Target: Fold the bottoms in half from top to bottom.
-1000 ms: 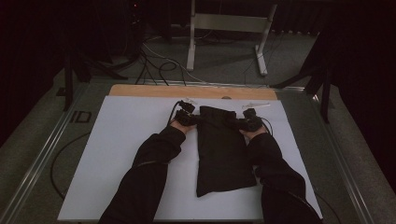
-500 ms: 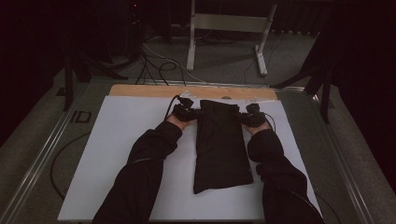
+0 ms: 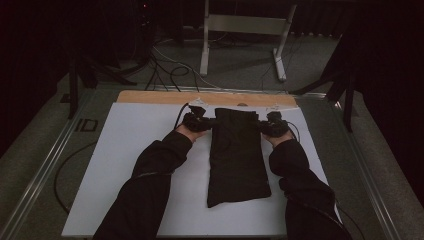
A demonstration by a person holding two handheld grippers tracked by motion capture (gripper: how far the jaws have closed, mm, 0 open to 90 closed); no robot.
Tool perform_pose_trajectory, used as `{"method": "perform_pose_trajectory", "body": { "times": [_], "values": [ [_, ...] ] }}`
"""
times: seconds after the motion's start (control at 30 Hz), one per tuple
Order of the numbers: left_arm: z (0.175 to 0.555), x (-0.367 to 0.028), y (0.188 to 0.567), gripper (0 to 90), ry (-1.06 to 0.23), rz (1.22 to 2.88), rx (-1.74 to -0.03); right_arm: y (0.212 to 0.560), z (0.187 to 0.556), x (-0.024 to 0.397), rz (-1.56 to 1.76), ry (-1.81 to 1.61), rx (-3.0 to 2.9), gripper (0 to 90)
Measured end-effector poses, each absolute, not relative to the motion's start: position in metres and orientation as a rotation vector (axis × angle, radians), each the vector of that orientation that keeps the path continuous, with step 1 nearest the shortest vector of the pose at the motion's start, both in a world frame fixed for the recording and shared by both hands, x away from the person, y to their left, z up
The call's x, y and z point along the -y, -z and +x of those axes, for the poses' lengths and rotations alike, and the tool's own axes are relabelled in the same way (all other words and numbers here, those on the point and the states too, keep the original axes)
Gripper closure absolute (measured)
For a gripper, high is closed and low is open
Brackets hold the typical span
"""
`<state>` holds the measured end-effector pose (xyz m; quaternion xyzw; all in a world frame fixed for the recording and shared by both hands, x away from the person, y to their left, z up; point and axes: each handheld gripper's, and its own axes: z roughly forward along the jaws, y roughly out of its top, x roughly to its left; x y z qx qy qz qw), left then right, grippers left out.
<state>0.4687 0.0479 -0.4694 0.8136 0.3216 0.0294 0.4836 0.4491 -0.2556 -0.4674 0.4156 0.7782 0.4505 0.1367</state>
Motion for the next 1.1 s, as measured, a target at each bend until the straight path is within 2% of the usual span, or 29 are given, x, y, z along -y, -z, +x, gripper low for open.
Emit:
{"method": "perform_pose_trajectory", "body": {
  "times": [1.1],
  "values": [
    [0.425, -0.055, 0.461, 81.6, 0.011, 1.974, -0.714, 0.459, 0.409, 0.258, 1.108, -1.320, -2.268, 85.4]
  ]
}}
